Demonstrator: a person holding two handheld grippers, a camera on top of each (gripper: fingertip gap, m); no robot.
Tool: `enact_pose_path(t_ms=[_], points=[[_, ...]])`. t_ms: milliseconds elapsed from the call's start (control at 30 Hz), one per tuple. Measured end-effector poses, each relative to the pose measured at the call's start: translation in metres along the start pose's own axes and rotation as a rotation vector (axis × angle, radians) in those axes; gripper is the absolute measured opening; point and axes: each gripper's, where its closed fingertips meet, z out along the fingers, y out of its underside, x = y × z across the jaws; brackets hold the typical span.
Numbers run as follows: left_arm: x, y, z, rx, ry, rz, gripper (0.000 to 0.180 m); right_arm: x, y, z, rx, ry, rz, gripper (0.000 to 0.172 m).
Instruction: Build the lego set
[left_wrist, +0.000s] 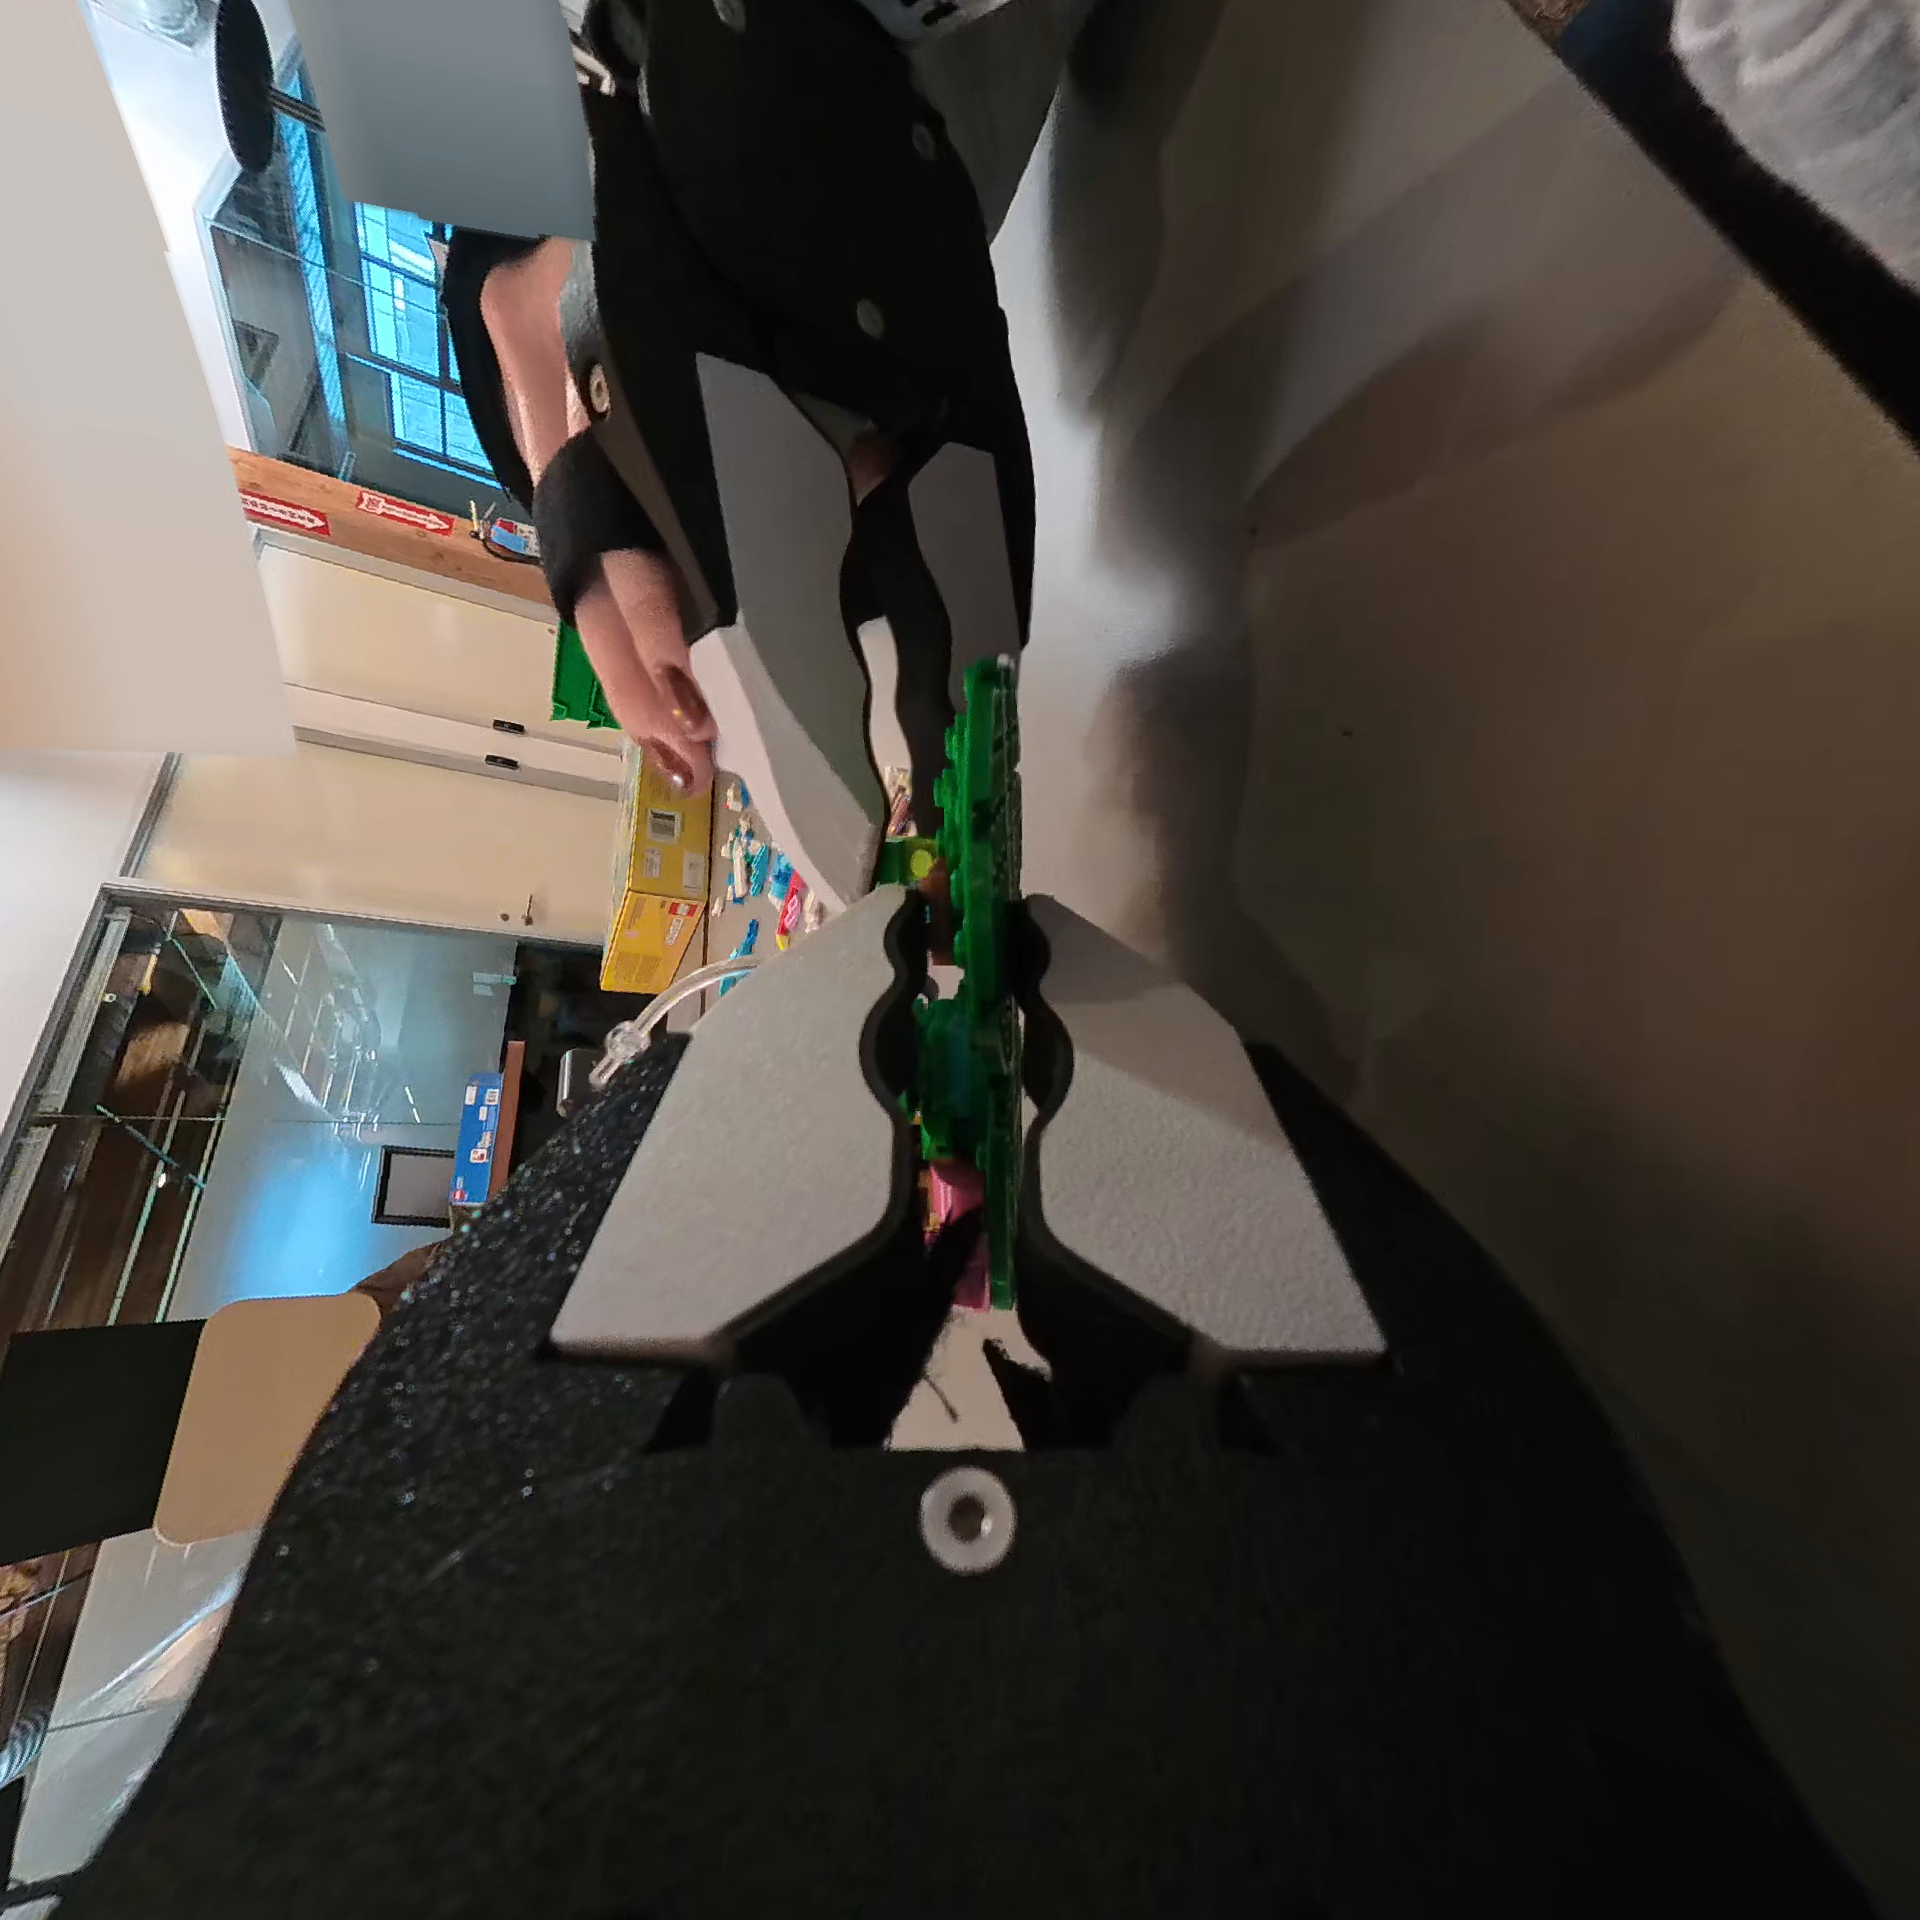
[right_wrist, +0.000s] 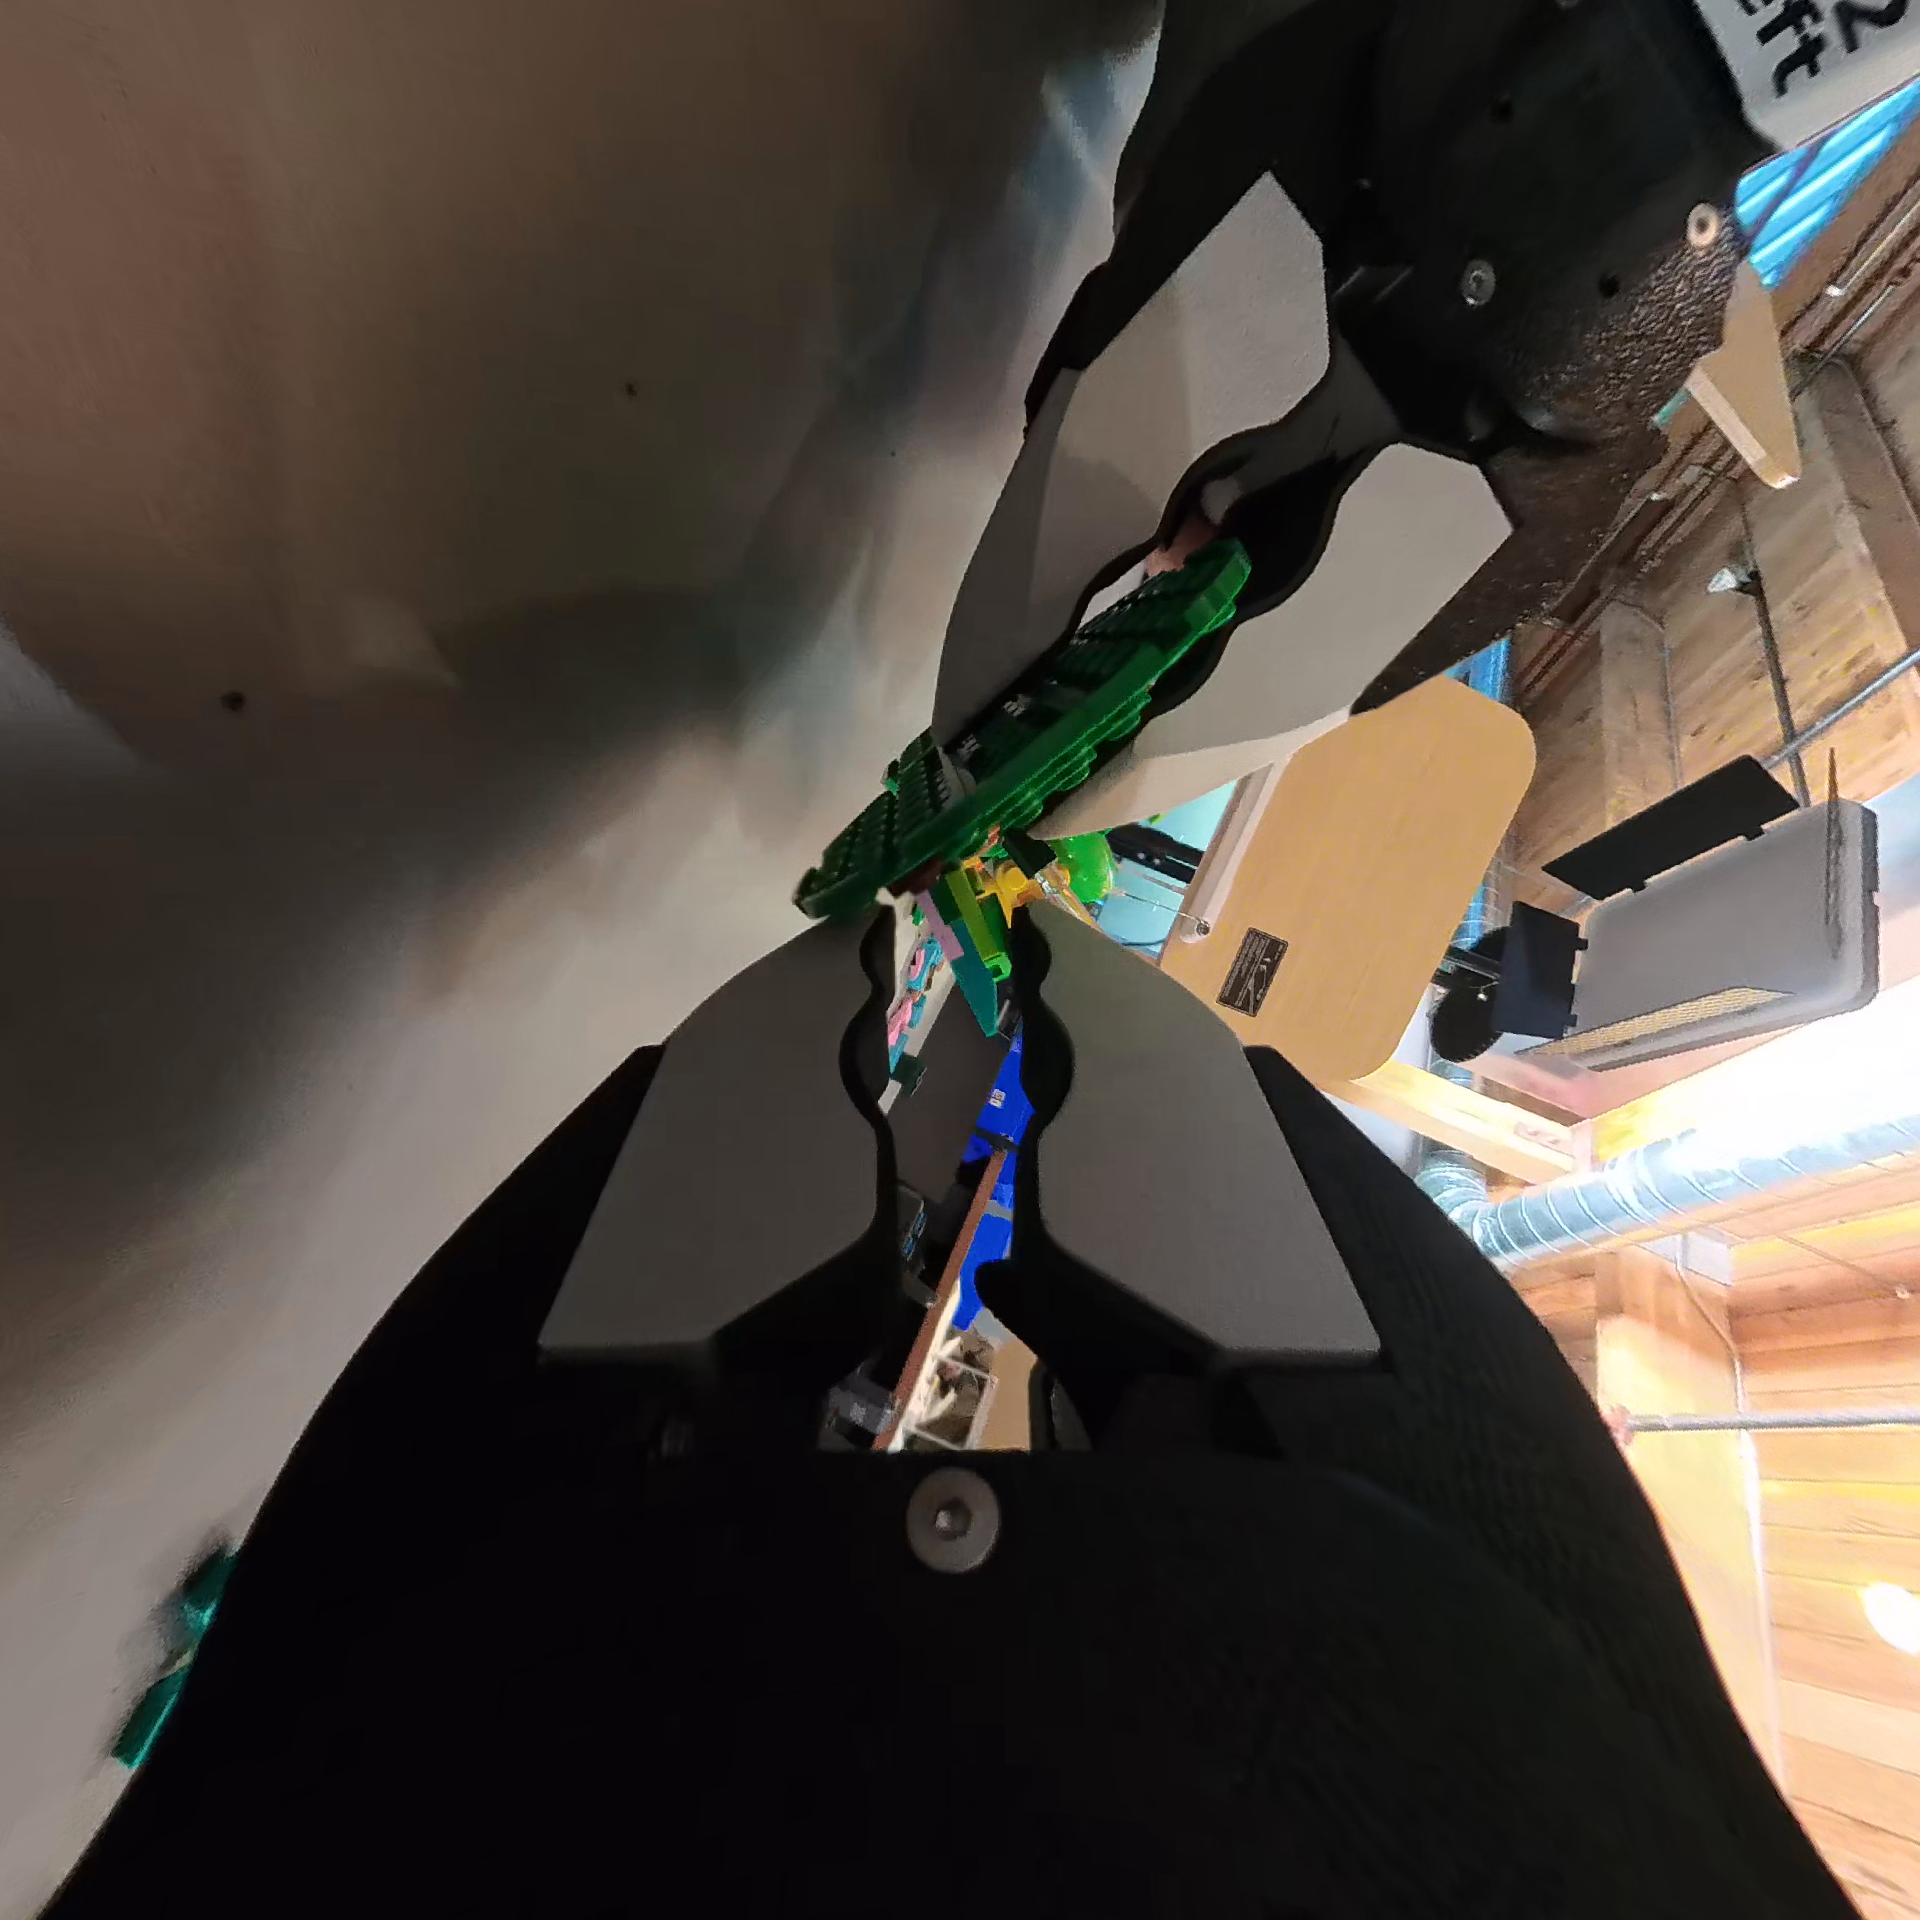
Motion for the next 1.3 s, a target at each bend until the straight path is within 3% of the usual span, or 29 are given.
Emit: enact_pose_path(t_ms=[433,800,967,1300], points=[[0.002,0.000,0.001,0.007,0.010,-0.001,0.016,-0.002,-0.003,-0.001,0.004,-0.007,0.014,0.011],[0.003,0.005,0.006,-0.037,0.015,-0.020,0.016,-0.003,0.000,0.002,-0.099,0.017,-0.182,0.010],[-0.007,0.009,0.003,-0.040,-0.035,-0.065,0.016,0.005,0.008,0.004,-0.146,0.032,-0.032,0.008],[-0.003,0.010,0.006,-0.048,-0.019,-0.023,0.016,0.003,0.007,0.005,-0.130,0.058,-0.121,0.009]])
